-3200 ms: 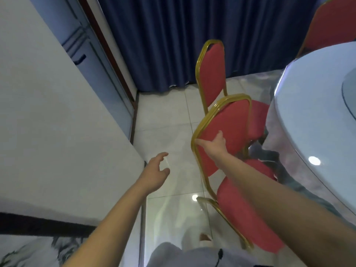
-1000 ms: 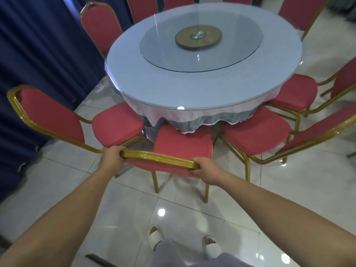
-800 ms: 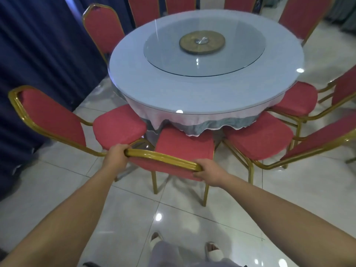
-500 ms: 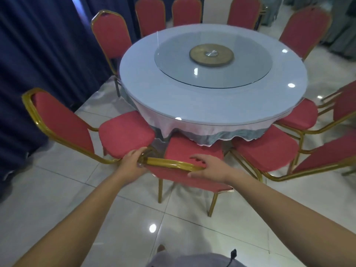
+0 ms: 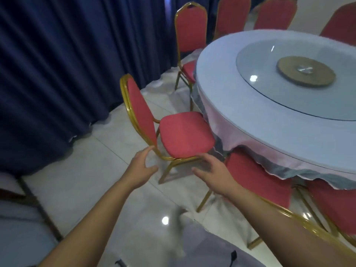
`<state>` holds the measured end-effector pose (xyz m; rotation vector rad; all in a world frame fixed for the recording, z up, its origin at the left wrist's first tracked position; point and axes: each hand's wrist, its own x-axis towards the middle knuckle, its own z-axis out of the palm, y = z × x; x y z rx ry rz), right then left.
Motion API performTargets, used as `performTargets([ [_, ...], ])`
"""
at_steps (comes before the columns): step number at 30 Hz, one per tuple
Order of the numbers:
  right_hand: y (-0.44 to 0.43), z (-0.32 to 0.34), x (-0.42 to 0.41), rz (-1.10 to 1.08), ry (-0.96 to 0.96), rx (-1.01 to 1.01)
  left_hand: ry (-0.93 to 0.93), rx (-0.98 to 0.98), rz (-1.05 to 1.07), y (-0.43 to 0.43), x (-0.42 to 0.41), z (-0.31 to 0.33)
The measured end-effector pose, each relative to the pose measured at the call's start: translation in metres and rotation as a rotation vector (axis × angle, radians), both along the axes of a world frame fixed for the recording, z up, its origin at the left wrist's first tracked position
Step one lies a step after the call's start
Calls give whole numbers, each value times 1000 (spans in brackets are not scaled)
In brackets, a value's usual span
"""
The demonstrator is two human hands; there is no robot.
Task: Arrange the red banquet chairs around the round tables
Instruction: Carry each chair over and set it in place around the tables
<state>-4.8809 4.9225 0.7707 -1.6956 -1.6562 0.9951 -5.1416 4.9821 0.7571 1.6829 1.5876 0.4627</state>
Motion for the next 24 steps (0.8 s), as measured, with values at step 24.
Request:
performTargets([
  [24,384,-52,-254,2,-160,-249,259,99,-255,444,-165,17],
])
